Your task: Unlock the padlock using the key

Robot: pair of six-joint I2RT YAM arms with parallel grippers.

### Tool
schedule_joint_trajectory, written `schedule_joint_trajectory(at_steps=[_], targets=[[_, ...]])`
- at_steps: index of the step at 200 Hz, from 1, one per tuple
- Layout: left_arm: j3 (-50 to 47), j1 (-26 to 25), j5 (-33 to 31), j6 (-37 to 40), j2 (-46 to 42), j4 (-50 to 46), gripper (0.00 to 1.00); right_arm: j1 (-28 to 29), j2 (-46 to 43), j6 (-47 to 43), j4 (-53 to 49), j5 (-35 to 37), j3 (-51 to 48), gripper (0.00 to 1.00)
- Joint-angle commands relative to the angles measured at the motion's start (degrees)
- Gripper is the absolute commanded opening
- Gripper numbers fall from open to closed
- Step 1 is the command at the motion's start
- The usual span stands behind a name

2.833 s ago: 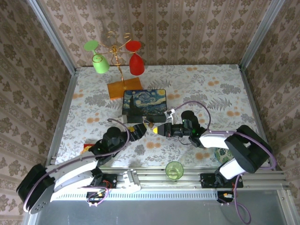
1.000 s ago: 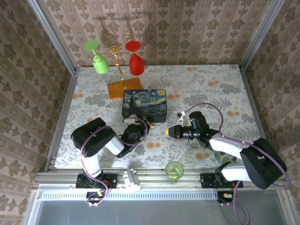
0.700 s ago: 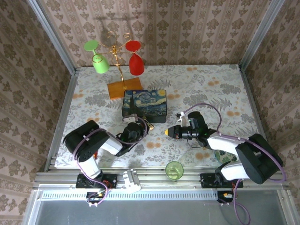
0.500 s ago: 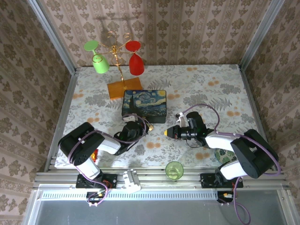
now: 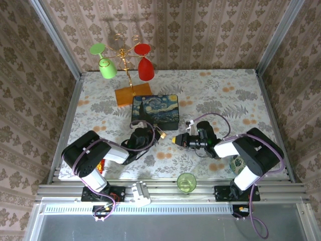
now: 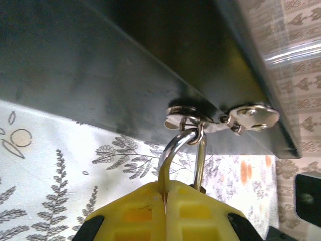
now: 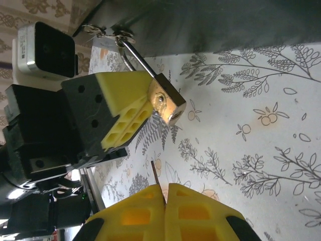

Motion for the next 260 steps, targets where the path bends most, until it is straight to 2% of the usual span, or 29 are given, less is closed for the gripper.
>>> schedule_joint_trajectory(at_steps=[1,43,92,129,172,260], targets=[[-0.12,0.48,0.48,-4.74,0.01,8.21,0.00,0.54,2.39,1.89,9.19,2.67,-1.95,0.00],[-0.16,0.52,0.64,-7.73,2.30,12.36,0.00,0.54,7.39,4.95,18.27,4.34,-4.06,0.00],[-0.06,0.56,0.31,-7.68,3.05,11.56,0.00,0.44,15.33,10.10,28.82,4.19,-3.05,0.00],[-0.68,0.48,0.26,-9.16,5.06,15.06,0.00,0.24,15.75,11.28,29.16,4.03,-1.89,0.00],[-1.12,0.47,-0.13,-9.52,5.49,16.13,0.00,-0.59,18.05,16.80,29.89,1.33,0.39,0.00],[-1.43,-0.04,-0.21,-9.74,6.53,18.47,0.00,-2.02,17.49,18.80,30.29,-0.05,1.29,0.00]])
